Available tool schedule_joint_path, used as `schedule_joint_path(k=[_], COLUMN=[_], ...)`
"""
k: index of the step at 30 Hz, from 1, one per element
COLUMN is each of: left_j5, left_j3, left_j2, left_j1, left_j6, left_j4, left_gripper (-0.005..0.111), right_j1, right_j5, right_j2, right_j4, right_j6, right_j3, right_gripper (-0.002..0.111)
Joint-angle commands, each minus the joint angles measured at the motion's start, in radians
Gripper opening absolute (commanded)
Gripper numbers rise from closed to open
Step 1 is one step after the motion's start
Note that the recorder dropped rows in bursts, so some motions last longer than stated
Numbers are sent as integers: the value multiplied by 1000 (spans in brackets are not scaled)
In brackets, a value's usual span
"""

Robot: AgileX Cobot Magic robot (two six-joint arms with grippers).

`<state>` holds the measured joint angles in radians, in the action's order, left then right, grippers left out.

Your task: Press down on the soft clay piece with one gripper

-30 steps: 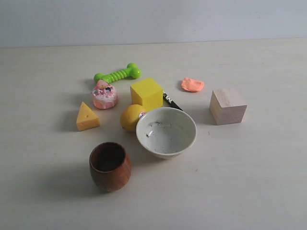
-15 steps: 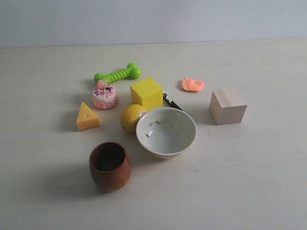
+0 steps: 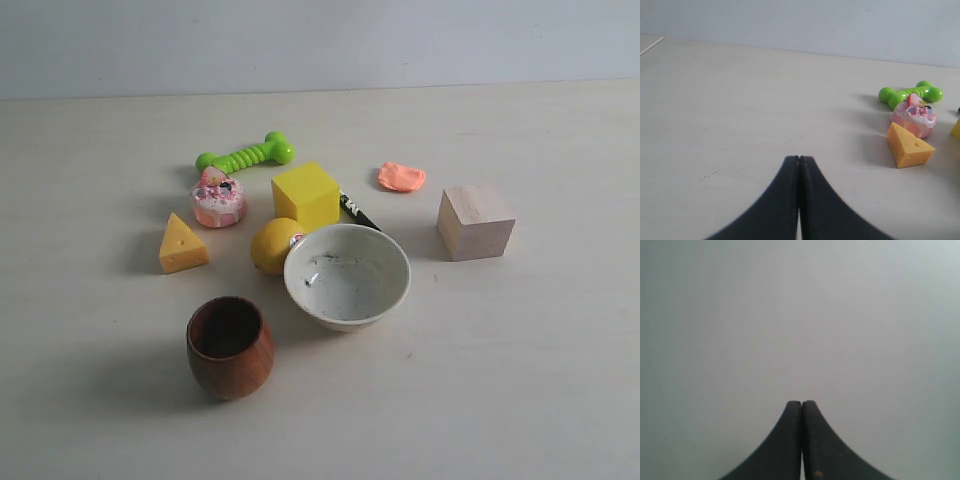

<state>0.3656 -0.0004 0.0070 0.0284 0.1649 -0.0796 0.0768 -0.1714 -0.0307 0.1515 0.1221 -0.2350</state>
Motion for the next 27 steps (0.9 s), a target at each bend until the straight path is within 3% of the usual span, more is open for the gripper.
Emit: schedule_joint_path(k=[1,4,8,12,22,27], left_j5=[-8,-8,-8,-8,-8,-8], left_j3=[0,0,0,0,0,0], left_j2=[-7,-7,-7,-7,-7,-7], left_j1=[6,6,6,6,6,6], left_j6=[-5,-5,-5,-5,-5,-5], left_j4=[8,8,8,8,8,8], left_gripper=[0,0,0,0,0,0], right_j1=[4,4,4,4,1,-108], right_j5=[247,416,411,411,701,815], right_j2=[-118,-224,-333,-435,-819,-1035], right_j4=[-24,-24,20,68,249,247], right_j6=[2,-61,-257,-282,-460,-482], right_j3=[-169,-302,-430,-551,-846,-972], right_gripper=[0,0,0,0,0,0])
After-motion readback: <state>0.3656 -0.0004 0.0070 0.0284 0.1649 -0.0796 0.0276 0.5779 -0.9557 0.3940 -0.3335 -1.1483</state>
